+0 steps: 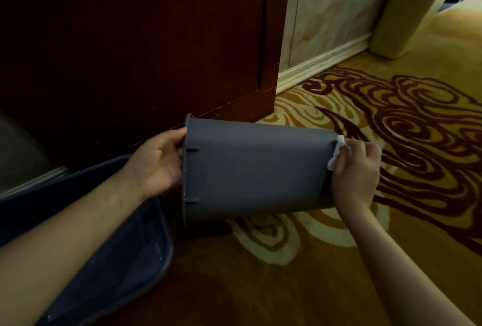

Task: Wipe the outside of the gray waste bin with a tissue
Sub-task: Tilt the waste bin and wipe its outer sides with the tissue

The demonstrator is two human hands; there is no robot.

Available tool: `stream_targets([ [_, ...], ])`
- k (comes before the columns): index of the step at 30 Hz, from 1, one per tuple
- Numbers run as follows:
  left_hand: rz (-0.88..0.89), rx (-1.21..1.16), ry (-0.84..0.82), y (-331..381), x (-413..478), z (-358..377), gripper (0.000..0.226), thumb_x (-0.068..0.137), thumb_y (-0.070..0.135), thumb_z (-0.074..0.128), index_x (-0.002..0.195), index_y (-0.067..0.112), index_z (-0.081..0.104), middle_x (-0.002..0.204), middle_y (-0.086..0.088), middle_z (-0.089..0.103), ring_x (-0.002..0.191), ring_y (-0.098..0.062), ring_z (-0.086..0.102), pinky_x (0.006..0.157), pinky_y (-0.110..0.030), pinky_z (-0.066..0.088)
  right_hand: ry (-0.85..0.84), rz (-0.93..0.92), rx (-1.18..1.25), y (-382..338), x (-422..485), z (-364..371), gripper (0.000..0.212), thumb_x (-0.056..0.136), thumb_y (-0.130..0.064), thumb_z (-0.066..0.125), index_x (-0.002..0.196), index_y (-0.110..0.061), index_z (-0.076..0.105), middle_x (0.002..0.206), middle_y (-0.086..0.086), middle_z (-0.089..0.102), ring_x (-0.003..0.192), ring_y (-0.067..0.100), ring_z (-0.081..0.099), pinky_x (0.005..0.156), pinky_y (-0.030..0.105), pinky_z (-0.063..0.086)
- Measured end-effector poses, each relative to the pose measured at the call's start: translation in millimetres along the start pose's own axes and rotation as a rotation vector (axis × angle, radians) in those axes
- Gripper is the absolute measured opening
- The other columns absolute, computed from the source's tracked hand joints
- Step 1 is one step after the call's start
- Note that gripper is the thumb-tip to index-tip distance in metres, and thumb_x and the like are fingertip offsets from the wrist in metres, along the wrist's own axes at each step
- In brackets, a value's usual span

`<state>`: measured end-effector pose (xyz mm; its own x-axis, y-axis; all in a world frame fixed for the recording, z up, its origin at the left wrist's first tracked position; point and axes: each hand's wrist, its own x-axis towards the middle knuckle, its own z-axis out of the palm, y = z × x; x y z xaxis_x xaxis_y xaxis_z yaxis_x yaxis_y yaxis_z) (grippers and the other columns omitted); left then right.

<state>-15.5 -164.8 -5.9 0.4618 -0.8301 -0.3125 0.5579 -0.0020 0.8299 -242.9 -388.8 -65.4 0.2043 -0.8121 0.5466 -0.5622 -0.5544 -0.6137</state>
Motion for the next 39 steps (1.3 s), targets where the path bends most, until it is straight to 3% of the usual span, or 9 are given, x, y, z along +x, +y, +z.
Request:
stream_targets([
  [5, -0.113, 0.119, 0.141, 17, 5, 11, 0.056, 0.083, 0.051, 0.052, 0.121, 0.011, 0.057, 0.116, -0.010, 0.067, 0.103, -0.024, 0.067, 0.070, -0.037, 0.057, 0.027, 0.060, 0.065, -6, 2, -12, 0.020, 0.093, -0.017, 0.049, 0.107, -0.006, 0.060, 0.108, 0.015, 0.053, 0.085, 0.015, 0.049, 0.070, 0.024, 0.038],
  [9, -0.191, 0.190, 0.339, 13, 13, 28, 0.026, 0.092, 0.032, 0.051, 0.093, 0.009, 0.064, 0.088, -0.008, 0.068, 0.069, -0.019, 0.071, 0.052, -0.031, 0.055, 0.026, 0.020, 0.119, -13, 3, -21, 0.020, 0.093, -0.018, 0.050, 0.106, -0.007, 0.060, 0.105, 0.013, 0.054, 0.084, 0.010, 0.048, 0.067, 0.010, 0.033],
  [11, -0.251, 0.199, 0.417, 6, 11, 32, 0.021, 0.093, 0.022, 0.050, 0.087, 0.005, 0.061, 0.080, -0.010, 0.067, 0.070, -0.021, 0.065, 0.048, -0.034, 0.054, 0.021, 0.025, 0.147, -16, 3, -24, 0.019, 0.093, -0.017, 0.050, 0.106, -0.007, 0.061, 0.103, 0.010, 0.054, 0.083, 0.008, 0.048, 0.065, 0.009, 0.033],
  [15, -0.204, 0.161, 0.463, -7, 5, 32, 0.021, 0.091, 0.020, 0.052, 0.106, 0.006, 0.058, 0.086, -0.012, 0.068, 0.078, -0.024, 0.064, 0.054, -0.039, 0.050, 0.016, 0.029, 0.171, -20, -1, -27, 0.017, 0.092, -0.017, 0.050, 0.103, -0.009, 0.061, 0.098, 0.004, 0.051, 0.076, 0.003, 0.043, 0.062, 0.009, 0.033],
  [21, -0.053, 0.064, 0.377, -30, -6, 44, 0.012, 0.092, 0.022, 0.051, 0.093, 0.017, 0.061, 0.090, -0.007, 0.071, 0.089, -0.025, 0.066, 0.069, -0.041, 0.052, -0.059, 0.001, 0.189, -42, -10, -25, 0.016, 0.093, -0.020, 0.049, 0.102, -0.013, 0.060, 0.100, -0.003, 0.046, 0.073, -0.002, 0.044, 0.061, 0.009, 0.034],
  [26, -0.024, -0.051, 0.271, -53, -13, 39, 0.018, 0.094, 0.021, 0.045, 0.098, 0.021, 0.062, 0.086, -0.003, 0.077, 0.087, -0.021, 0.070, 0.075, -0.041, 0.051, -0.401, -0.159, 0.238, -82, -42, -8, 0.015, 0.090, -0.026, 0.047, 0.101, -0.024, 0.058, 0.100, -0.012, 0.041, 0.082, -0.005, 0.044, 0.066, 0.011, 0.036],
  [31, -0.110, -0.115, 0.185, -70, -20, 26, 0.034, 0.095, 0.040, 0.037, 0.106, 0.023, 0.064, 0.096, -0.006, 0.076, 0.088, -0.021, 0.072, 0.076, -0.042, 0.050, -0.592, -0.419, 0.240, -112, -64, 20, 0.018, 0.090, -0.022, 0.051, 0.101, -0.016, 0.064, 0.100, -0.001, 0.050, 0.093, 0.012, 0.046, 0.078, 0.024, 0.043],
  [36, -0.212, -0.208, 0.127, -81, -31, 11, 0.040, 0.095, 0.045, 0.032, 0.117, 0.024, 0.058, 0.109, -0.010, 0.072, 0.100, -0.026, 0.068, 0.073, -0.043, 0.054, -0.535, -0.370, 0.197, -132, -32, 65, 0.020, 0.092, -0.009, 0.049, 0.096, 0.000, 0.066, 0.101, 0.014, 0.054, 0.096, 0.027, 0.049, 0.080, 0.037, 0.043],
  [39, -0.262, -0.242, 0.143, -83, -31, 6, 0.043, 0.094, 0.046, 0.033, 0.118, 0.019, 0.056, 0.110, -0.013, 0.071, 0.101, -0.029, 0.067, 0.078, -0.046, 0.052, -0.674, -0.430, 0.118, -149, -16, 96, 0.026, 0.095, -0.010, 0.044, 0.110, -0.003, 0.064, 0.113, 0.014, 0.053, 0.105, 0.030, 0.044, 0.087, 0.040, 0.041],
])
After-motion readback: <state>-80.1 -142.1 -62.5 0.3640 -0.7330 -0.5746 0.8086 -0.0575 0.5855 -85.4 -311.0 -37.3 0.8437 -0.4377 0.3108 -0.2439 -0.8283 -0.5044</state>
